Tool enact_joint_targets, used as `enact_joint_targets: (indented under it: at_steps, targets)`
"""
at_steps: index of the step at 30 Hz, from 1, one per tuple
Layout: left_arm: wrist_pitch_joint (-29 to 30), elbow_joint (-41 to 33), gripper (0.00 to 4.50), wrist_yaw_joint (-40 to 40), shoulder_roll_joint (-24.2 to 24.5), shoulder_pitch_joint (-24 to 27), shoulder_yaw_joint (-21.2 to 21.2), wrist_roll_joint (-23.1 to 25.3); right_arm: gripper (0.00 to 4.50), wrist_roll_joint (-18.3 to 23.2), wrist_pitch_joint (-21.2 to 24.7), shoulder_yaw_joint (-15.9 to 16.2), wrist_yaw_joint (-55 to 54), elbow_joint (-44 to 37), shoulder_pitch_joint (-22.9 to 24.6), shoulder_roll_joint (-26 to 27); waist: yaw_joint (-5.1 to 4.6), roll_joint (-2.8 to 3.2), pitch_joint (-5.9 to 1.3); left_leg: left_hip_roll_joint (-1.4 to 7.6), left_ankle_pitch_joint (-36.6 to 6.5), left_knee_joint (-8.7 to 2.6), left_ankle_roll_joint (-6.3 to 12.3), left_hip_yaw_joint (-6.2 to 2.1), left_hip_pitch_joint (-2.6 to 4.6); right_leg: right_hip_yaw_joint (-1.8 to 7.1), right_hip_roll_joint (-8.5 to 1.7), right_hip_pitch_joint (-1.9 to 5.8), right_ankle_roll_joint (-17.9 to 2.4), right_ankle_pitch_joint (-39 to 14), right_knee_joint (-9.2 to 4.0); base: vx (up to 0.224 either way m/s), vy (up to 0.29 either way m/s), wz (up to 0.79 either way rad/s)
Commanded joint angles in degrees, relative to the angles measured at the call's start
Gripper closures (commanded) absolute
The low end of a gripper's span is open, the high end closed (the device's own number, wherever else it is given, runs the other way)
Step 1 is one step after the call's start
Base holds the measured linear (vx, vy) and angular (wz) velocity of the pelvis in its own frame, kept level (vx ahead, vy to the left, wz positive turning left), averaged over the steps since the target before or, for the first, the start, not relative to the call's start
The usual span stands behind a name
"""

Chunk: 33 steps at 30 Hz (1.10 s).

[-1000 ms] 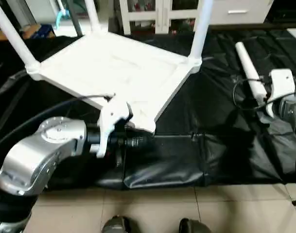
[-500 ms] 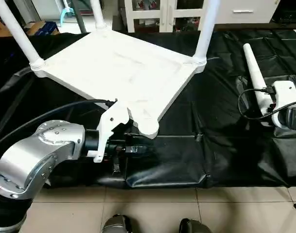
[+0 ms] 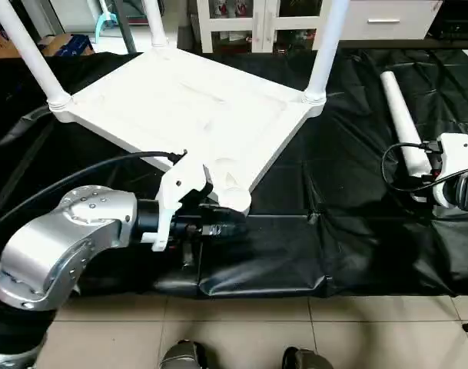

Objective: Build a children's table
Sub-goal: Pick table leg

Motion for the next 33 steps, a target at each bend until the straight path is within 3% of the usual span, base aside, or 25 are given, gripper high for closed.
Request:
enact_joint_targets:
  at_steps: [1, 5, 6, 9, 11, 12, 14, 16, 17, 18, 19, 21, 22, 23, 25, 26, 28, 29, 30, 33]
  targets:
    - [-2.02, 0.48, 3.45, 1.3, -0.79, -0.23, 1.68, 0.04, 1.68, 0.03, 0.39, -0.7, -0.44, 0.79, 1.12, -0.69, 0.04, -1.62, -6.12, -0.02, -5.02, -2.71, 3.57, 0.86, 0.8, 1.06, -1.17, 4.08, -18.68, -4.53, -2.48, 0.0, 0.0, 0.0]
    - [-4.86, 1.89, 3.45, 3.62, -2.98, -0.51, 2.72, 0.93, 1.7, 1.1, -0.61, -1.9, -2.26, -0.36, 0.92, -1.11, -0.02, -1.82, -6.5, -0.04, -6.6, -2.44, 3.04, 0.91, 0.83, 1.1, -1.14, 4.01, -17.8, -6.36, -2.48, 0.0, 0.0, 0.0]
    - [-7.49, 3.11, 3.45, 6.17, -5.41, -1.0, 3.48, 1.99, 1.71, 1.84, -2.52, -2.62, -2.9, -1.89, 1.54, -0.83, -0.05, -1.88, -6.44, -0.03, -7.1, -2.46, 2.82, 0.89, 0.8, 1.11, -1.17, 3.98, -17.52, -7.16, -2.52, 0.0, 0.0, 0.0]
    - [-9.49, 4.0, 3.45, 7.78, -7.31, -1.42, 4.02, 2.44, 1.71, 2.37, -3.66, -3.13, -3.56, -3.23, 2.42, -0.45, -0.2, -2.44, -6.63, -0.04, -8.82, -2.29, 2.07, 0.91, 0.83, 1.17, -1.21, 3.91, -15.78, -10.69, -2.78, 0.0, 0.0, 0.0]
    - [-10.46, 5.25, 3.45, 11.22, -10.17, -2.27, 5.4, 2.6, 1.71, 3.89, -7.11, -4.95, -4.85, -6.97, 4.87, 0.8, -0.22, -2.57, -6.71, -0.04, -9.08, -2.21, 1.74, 0.91, 0.78, 1.28, -1.37, 3.93, -14.56, -11.81, -2.84, 0.0, 0.0, 0.0]
    - [-11.05, 5.96, 3.45, 12.95, -11.89, -2.77, 6.23, 2.38, 1.72, 5.35, -9.2, -6.58, -5.15, -10.89, 7.33, 1.96, -0.38, -2.89, -6.91, -0.1, -8.76, -2.14, 1.86, 0.97, 0.8, 1.36, -1.27, 3.95, -13.86, -11.5, -2.9, 0.0, 0.0, 0.0]
    - [-11.57, 7.56, 3.45, 16.64, -15.21, -3.76, 7.92, 1.74, 1.73, 8.05, -14.98, -10.2, -7.27, -24.54, 15.33, 5.95, -0.25, -2.65, -7.16, -0.05, -8.1, -2.18, 2.15, 0.89, 0.82, 1.35, -1.34, 3.91, -12.99, -10.86, -2.91, 0.0, 0.0, 0.0]
    - [-11.77, 8.21, 3.45, 17.9, -16.46, -4.11, 8.45, 1.55, 1.73, 9.26, -17.24, -11.73, -8.18, -30.69, 18.87, 7.78, -0.28, -2.92, -7.35, -0.1, -6.67, -2.31, 2.83, 0.75, 0.67, 1.45, -1.2, 4.05, -11.32, -9.07, -2.89, 0.0, 0.0, 0.0]
    - [-10.22, 9.25, 3.17, 20.21, -18.33, -4.84, 9.81, 0.36, 1.73, 10.19, -21.4, -13.23, -9.8, -39.04, 23.66, 10.78, -0.55, -2.93, -7.46, -0.13, -6.4, -2.34, 2.98, 0.73, 0.6, 1.38, -1.11, 3.99, -11.38, -8.72, -2.8, 0.0, 0.0, 0.0]
    - [-9.76, 9.55, 3.1, 20.89, -19.02, -5.07, 10.28, -0.21, 1.73, 10.53, -22.83, -13.65, -10.33, -41.87, 25.32, 11.89, -0.42, -2.99, -7.71, -0.08, -7.19, -2.26, 2.88, 0.7, 1.11, 1.28, -1.06, 3.66, -11.34, -9.87, -2.86, 0.0, 0.0, 0.0]
    - [-8.28, 10.15, 3.07, 22.23, -20.75, -5.62, 11.41, -2.2, 1.74, 11.18, -26.84, -14.36, -11.57, -48.86, 29.65, 14.83, -0.29, -2.51, -7.51, -0.06, -8.5, -2.5, 2.7, 0.77, 1.1, 1.31, -1.03, 3.56, -10.76, -11.71, -3.31, 0.0, 0.0, 0.0]
    - [-5.87, 10.5, 2.84, 23.07, -22.89, -6.21, 12.68, -5.78, 1.74, 11.57, -32.65, -14.34, -12.92, -57.24, 35.42, 18.65, -0.39, -2.73, -7.59, -0.12, -9.19, -2.55, 2.46, 0.74, 1.1, 1.36, -0.97, 3.38, -10.13, -12.62, -3.29, 0.0, 0.0, 0.0]
    - [-4.75, 10.49, 2.72, 23.28, -23.85, -6.48, 13.07, -7.41, 1.74, 11.02, -35.17, -13.39, -13.24, -60.41, 37.91, 19.87, -0.24, -2.31, -7.58, -0.06, -9.68, -2.68, 2.48, 0.6, 1.13, 1.27, -1.07, 3.33, -9.91, -13.39, -3.44, 0.0, 0.0, 0.0]
    - [-1.66, 10.89, 2.66, 24.06, -26.4, -7.89, 14.02, -11.75, 1.74, 8.52, -40.94, -9.96, -14.27, -67.1, 43.0, 22.21, -0.31, -1.97, -7.47, -0.03, -11.31, -2.75, 2.16, 0.6, 1.43, 1.22, -0.89, 2.91, -9.32, -15.06, -3.71, 0.0, 0.0, 0.0]
    - [-0.24, 11.21, 2.55, 24.72, -27.27, -8.56, 14.51, -13.07, 1.74, 7.16, -42.29, -8.79, -14.53, -69.37, 44.4, 22.71, -0.61, -2.35, -7.3, -0.13, -13.63, -3.05, 1.47, 0.55, 1.33, 1.11, -0.66, 2.88, -8.34, -17.4, -4.08, 0.0, 0.0, 0.0]
    - [0.65, 11.44, 2.47, 25.15, -27.81, -9.06, 14.78, -13.79, 1.74, 6.06, -43.33, -7.84, -14.54, -71.0, 45.33, 22.91, -0.8, -1.88, -7.43, -0.22, -14.45, -3.15, 0.87, 0.25, 1.13, 0.91, -0.62, 3.19, -7.56, -18.46, -3.87, 0.0, 0.0, 0.0]
    - [2.16, 11.99, 2.29, 25.75, -28.83, -10.07, 15.42, -15.84, 1.75, 4.19, -44.22, -5.06, -13.27, -73.39, 46.47, 22.79, -1.19, -2.18, -7.11, -0.45, -16.72, -3.26, 0.67, 0.36, 1.13, 0.87, -0.51, 3.07, -6.05, -20.9, -4.56, 0.0, 0.0, 0.0]
    - [3.79, 12.32, 2.21, 25.78, -29.45, -11.0, 15.83, -18.31, 1.75, 2.67, -44.13, -1.4, -10.81, -75.25, 47.47, 22.31, -1.48, -2.31, -7.09, -0.59, -17.22, -3.23, 0.69, 0.28, 0.99, 0.8, -0.58, 3.18, -5.15, -22.37, -4.72, 0.0, 0.0, 0.0]
    - [3.79, 12.32, 2.16, 25.78, -29.45, -11.0, 15.83, -18.31, 1.75, 2.67, -44.13, -1.4, -10.81, -75.25, 47.47, 22.31, -1.65, -2.3, -7.06, -0.69, -17.34, -3.17, 0.69, 0.33, 0.88, 0.79, -0.52, 3.18, -4.84, -23.0, -4.77, 0.0, 0.0, 0.0]
    - [8.66, 11.05, 1.87, 26.77, -30.18, -11.62, 16.79, -23.76, 1.75, 1.56, -44.39, 4.65, -4.26, -77.57, 49.38, 21.54, -2.26, -2.47, -7.16, -0.8, -18.18, -2.98, 1.21, 0.22, 0.79, 0.67, -0.53, 2.97, -3.3, -26.36, -5.35, 0.0, 0.0, 0.0]
